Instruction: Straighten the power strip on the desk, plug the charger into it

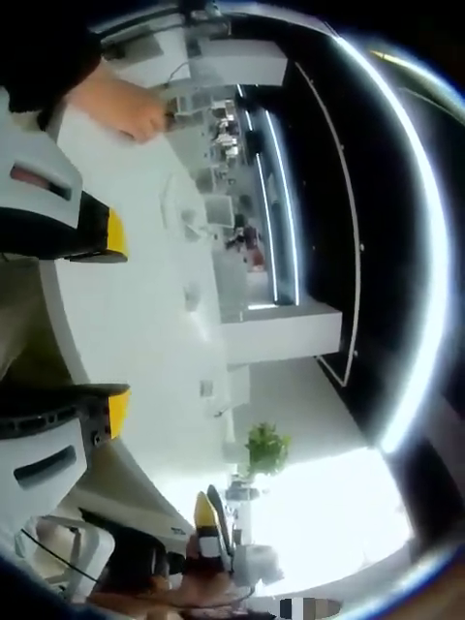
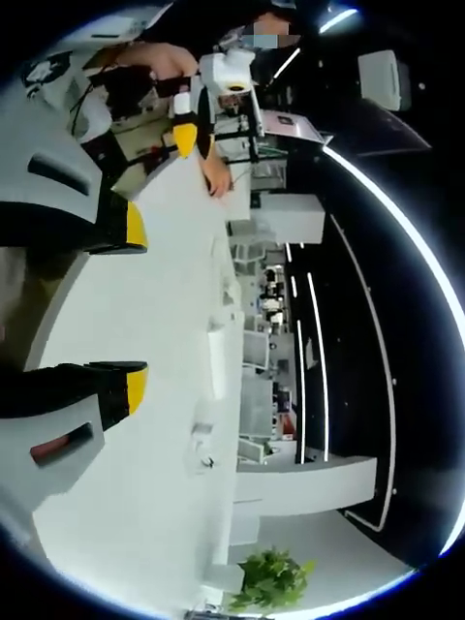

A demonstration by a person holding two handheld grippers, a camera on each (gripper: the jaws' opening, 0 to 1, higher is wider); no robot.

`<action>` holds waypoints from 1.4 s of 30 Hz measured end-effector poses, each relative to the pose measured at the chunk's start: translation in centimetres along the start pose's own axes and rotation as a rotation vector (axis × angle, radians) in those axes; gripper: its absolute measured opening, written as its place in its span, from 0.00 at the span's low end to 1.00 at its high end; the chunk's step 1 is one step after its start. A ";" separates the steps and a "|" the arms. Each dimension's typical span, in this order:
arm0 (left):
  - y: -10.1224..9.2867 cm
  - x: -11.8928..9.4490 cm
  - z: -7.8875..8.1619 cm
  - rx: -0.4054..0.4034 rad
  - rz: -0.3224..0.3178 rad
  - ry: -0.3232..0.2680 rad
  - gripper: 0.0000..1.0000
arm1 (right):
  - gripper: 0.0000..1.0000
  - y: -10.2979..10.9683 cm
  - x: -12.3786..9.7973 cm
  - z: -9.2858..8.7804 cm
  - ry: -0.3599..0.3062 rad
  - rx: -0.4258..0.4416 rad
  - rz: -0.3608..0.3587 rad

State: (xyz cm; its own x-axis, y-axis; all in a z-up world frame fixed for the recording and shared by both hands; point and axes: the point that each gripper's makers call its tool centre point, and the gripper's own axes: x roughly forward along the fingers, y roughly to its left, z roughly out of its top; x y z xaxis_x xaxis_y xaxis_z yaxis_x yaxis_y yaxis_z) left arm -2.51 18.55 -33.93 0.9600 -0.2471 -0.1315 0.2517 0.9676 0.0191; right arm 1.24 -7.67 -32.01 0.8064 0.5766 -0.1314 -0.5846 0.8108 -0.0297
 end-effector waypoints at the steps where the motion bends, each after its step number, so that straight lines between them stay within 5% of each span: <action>1: 0.0 0.1 0.1 0.001 -0.001 -0.002 0.52 | 0.44 -0.1 0.2 0.0 0.001 -0.002 0.002; 16: 0.9 1.6 1.3 -0.006 0.010 -0.030 0.49 | 0.44 -1.0 2.5 0.8 -0.016 -0.017 0.038; 37: 1.0 4.4 1.0 -0.021 -0.008 0.003 0.48 | 0.44 -3.6 4.8 0.7 -0.007 -0.027 0.031; 42: 1.4 5.1 1.2 -0.025 -0.003 -0.001 0.47 | 0.44 -4.0 4.9 2.1 -0.062 -0.033 0.023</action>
State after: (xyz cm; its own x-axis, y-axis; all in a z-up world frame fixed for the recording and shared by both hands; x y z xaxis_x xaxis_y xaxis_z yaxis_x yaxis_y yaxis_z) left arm 2.85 18.56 -33.42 0.9593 -0.2505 -0.1304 0.2519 0.9677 -0.0065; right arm 7.73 -7.89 -30.43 0.7963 0.6007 -0.0713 -0.6046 0.7943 -0.0601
